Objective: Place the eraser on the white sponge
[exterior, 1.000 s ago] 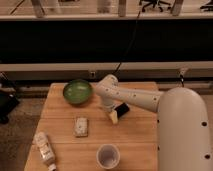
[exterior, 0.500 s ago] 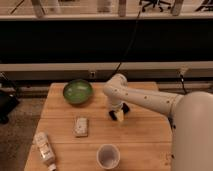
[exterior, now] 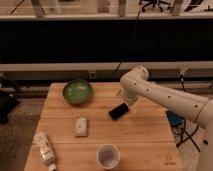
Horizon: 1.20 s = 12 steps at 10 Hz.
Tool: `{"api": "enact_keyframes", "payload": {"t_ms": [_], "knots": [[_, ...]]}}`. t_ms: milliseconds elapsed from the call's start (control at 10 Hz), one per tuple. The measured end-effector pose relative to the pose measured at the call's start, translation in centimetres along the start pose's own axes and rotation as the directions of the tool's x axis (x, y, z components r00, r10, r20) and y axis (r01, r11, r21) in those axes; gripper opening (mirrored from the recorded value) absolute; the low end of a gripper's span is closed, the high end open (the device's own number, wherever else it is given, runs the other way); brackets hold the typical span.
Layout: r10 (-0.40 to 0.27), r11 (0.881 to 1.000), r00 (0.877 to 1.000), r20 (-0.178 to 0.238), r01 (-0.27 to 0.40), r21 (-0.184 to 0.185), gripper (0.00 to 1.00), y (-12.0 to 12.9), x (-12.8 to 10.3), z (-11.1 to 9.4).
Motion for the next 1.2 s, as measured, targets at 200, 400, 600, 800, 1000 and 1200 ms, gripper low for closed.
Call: {"api": "enact_keyframes", "payload": {"t_ms": [200, 400, 600, 800, 1000, 1200], "knots": [[-0.011, 1.000, 1.000, 0.022, 0.011, 0.003, 0.80, -0.5, -0.6, 1.6], [-0.025, 1.000, 0.999, 0.037, 0.025, -0.007, 0.80, -0.8, -1.1, 3.9], [-0.027, 0.999, 0.999, 0.043, 0.027, -0.017, 0.80, -0.9, -1.1, 4.9], [-0.030, 0.999, 0.998, 0.048, 0.031, -0.029, 0.80, -0.9, -1.1, 5.5], [-0.029, 0.999, 0.998, 0.050, 0.031, -0.041, 0.80, -0.8, -1.0, 5.9], [-0.034, 0.997, 0.998, 0.045, 0.037, -0.068, 0.80, -0.7, -1.1, 6.5]]}}
